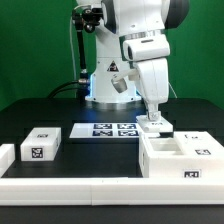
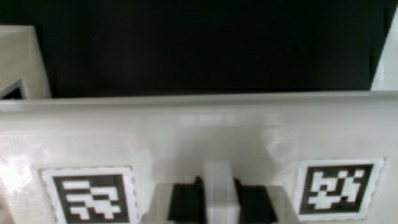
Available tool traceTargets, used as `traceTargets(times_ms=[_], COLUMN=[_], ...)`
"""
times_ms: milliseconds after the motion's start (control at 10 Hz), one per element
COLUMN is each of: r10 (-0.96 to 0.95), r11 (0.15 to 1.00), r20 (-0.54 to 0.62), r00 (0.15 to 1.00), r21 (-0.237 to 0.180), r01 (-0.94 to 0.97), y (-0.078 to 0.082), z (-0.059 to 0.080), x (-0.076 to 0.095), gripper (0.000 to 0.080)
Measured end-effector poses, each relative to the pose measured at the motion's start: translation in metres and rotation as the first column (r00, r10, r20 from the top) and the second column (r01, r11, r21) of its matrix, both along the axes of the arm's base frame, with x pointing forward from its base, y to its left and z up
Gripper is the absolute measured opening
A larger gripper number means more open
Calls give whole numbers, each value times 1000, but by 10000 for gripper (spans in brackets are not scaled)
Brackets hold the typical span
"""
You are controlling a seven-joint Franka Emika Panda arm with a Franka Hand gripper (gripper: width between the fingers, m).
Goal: Assemble cabinet
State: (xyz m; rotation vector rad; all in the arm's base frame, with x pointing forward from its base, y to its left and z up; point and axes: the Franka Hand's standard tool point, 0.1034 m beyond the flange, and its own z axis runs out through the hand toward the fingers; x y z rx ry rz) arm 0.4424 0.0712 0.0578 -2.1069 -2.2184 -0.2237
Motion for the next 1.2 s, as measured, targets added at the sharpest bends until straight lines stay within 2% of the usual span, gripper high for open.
traceTargets(times_ms=[400,800,900,1200], r10=[-68,-72,-66,-73], r11=[998,997,998,997], r20=[-15,-25,-26,-23], r00=[998,997,997,997], r21=[-9,-9,-15,-10], r01=[68,72,66,72], y=[15,11,4,4], z=[5,2,1,3], x=[7,5,3,15], gripper=[62,62,62,62])
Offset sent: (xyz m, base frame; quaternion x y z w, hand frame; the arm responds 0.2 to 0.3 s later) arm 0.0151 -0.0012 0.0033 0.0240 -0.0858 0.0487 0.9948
